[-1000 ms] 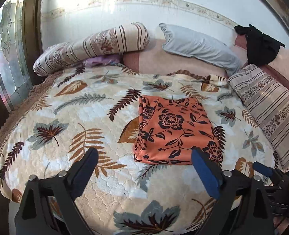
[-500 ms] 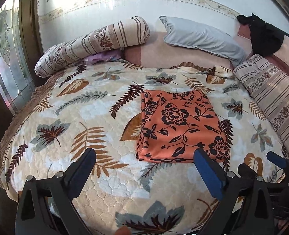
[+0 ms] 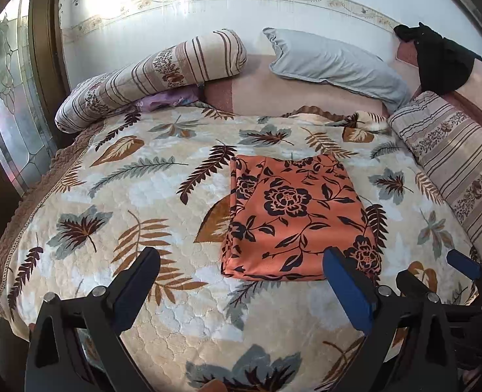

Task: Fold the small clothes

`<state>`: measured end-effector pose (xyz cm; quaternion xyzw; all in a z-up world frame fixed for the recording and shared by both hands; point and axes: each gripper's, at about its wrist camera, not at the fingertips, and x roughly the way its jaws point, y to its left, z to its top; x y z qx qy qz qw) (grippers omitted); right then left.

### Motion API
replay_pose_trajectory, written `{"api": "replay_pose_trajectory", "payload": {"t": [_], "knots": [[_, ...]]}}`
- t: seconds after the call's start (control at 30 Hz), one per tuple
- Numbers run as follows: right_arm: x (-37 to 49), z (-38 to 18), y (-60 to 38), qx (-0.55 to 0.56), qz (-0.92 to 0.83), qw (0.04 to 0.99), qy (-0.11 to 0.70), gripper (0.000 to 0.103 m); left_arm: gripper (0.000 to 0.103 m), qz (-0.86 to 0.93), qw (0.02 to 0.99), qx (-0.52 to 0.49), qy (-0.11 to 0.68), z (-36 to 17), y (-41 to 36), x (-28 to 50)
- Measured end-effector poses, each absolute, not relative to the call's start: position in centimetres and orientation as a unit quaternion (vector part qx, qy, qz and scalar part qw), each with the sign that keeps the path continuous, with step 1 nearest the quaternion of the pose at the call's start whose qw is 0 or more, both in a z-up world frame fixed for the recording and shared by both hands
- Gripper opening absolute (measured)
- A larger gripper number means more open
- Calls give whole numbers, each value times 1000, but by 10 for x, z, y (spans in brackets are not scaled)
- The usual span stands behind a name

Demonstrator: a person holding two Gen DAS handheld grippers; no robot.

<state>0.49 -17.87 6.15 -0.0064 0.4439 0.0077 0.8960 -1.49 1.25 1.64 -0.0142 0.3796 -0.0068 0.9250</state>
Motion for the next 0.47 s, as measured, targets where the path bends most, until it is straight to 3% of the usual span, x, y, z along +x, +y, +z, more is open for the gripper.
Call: {"api": "replay_pose_trajectory", "payload": {"t": [0.47], "knots": [[20, 61, -174, -16, 5, 897, 443, 103, 100, -21, 920, -29, 390, 9, 19, 5]]}}
